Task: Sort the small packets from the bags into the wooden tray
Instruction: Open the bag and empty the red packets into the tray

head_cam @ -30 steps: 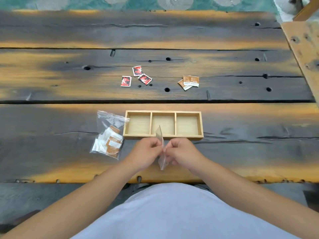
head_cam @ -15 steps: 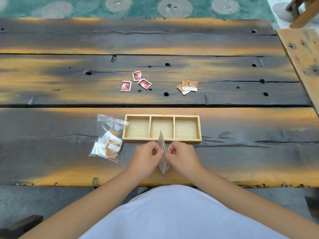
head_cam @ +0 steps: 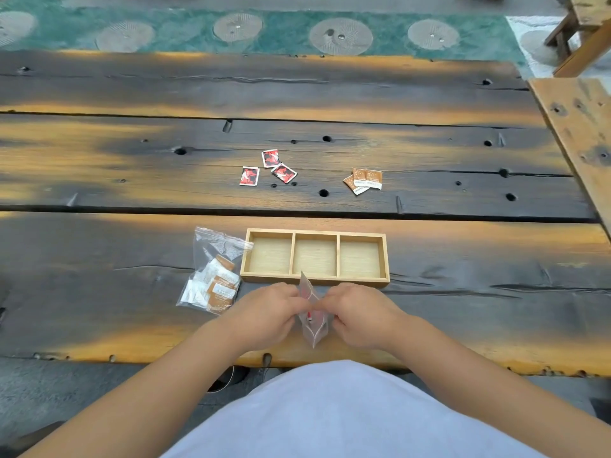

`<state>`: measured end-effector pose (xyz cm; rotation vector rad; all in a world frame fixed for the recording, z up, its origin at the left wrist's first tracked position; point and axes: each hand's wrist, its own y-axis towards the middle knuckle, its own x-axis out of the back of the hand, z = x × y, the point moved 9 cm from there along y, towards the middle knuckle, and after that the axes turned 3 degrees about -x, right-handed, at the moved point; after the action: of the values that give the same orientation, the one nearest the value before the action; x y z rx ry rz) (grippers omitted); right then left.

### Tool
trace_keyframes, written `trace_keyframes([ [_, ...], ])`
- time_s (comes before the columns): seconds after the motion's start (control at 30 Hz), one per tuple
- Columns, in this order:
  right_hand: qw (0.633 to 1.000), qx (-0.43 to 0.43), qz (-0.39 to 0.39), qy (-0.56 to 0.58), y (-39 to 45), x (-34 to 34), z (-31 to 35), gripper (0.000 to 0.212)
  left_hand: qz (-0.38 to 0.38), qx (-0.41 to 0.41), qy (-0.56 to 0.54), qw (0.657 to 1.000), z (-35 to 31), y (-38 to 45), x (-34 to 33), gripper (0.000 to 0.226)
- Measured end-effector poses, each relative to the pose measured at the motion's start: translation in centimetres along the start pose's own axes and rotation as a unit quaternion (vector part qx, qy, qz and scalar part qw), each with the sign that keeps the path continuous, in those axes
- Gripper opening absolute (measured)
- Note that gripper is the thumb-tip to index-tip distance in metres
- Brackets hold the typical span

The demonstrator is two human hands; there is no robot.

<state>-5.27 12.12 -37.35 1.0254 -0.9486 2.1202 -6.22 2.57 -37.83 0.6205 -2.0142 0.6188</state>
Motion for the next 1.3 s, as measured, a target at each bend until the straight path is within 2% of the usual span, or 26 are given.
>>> trace_keyframes([
  [0.13,0.995,0.03,-0.012,-0.098,0.2,-0.2,0.2,0.025,0.016,-0.04,0.132,0.99,-0.6,0.3,-0.3,0.035],
  [0.3,0.992,0.024,-0.039,-0.117,0.1,0.3,-0.7,0.024,-0.018,-0.026,0.191,0.981,-0.3,0.4,0.9,0.011],
  [0.57,0.994,-0.033,-0.063,-0.084,-1.5,2.1,-4.2,0.024,-0.038,0.045,0.209,0.976,2.7,-2.0,1.9,0.021],
  [0.8,0.992,-0.062,-0.085,-0.066,-2.1,2.7,-3.8,0.026,-0.056,0.124,0.177,0.975,2.4,-2.3,2.7,0.031],
  [1.0,0.992,-0.033,-0.111,-0.045,-2.2,3.3,-2.4,0.024,-0.042,0.195,0.008,0.98,2.8,-2.3,2.4,0.041],
  [1.1,0.989,-0.027,-0.144,-0.032,-2.1,4.2,-1.3,0.028,-0.065,0.199,-0.1,0.973,2.9,-2.9,1.9,0.062],
  [1.2,0.987,-0.041,-0.154,-0.034,-1.6,4.8,-0.4,0.025,-0.096,0.226,-0.215,0.945,3.1,-3.1,0.7,0.086],
  [1.3,0.982,-0.024,-0.185,-0.033,-1.4,6.1,1.4,0.025,-0.063,0.261,-0.347,0.899,3.0,-2.5,-1.6,0.1],
])
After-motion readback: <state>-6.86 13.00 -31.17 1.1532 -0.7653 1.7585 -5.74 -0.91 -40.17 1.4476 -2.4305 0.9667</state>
